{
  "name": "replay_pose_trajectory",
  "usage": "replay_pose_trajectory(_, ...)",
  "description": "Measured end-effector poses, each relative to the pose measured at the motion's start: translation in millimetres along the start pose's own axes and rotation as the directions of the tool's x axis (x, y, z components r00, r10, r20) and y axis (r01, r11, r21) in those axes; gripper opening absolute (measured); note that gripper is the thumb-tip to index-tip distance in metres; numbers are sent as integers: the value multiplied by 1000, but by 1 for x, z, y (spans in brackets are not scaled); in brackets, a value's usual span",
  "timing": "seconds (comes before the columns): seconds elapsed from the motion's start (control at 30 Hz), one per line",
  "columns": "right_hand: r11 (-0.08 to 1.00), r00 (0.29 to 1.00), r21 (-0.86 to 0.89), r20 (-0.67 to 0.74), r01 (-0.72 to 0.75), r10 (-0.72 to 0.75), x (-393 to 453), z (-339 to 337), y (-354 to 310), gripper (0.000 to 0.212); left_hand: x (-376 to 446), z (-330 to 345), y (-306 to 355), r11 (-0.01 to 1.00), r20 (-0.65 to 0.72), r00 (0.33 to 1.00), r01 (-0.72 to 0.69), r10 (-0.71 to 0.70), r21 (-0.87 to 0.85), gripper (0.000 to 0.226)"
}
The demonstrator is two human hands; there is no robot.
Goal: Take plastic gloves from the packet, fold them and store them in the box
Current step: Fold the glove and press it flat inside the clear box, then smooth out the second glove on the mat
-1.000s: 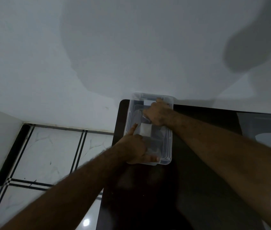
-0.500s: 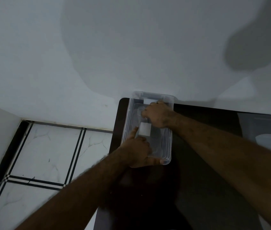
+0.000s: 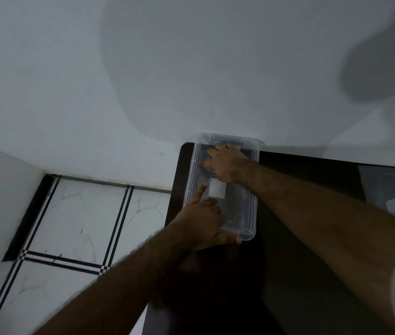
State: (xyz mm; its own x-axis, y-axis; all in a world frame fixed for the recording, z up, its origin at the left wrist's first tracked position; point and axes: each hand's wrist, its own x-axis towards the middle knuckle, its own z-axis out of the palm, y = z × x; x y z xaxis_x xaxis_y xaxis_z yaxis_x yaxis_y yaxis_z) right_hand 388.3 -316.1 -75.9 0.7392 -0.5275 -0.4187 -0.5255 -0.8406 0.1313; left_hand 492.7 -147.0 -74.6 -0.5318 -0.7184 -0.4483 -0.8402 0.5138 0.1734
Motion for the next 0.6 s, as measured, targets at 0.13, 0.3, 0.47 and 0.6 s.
replay_pose_trajectory(0.13,989,992,99,-50,-109,114,-3,2,5,54,6,-1,1,998,-9,998,68,-68,2,111)
replay_pose_trajectory(0.3,991,992,-46,12,-128,128,-11,1,7,47,11,1,0,998,-5,999,48,-48,47,107)
replay_pose_trajectory(0.47,975,983,-127,-16,-181,181,-11,-4,7,45,13,-6,-2,994,29,997,65,-68,87,105)
replay_pose_trajectory(0.6,979,977,-59,-90,-197,191,-24,-3,5,46,8,-7,-2,995,24,997,69,-71,78,103)
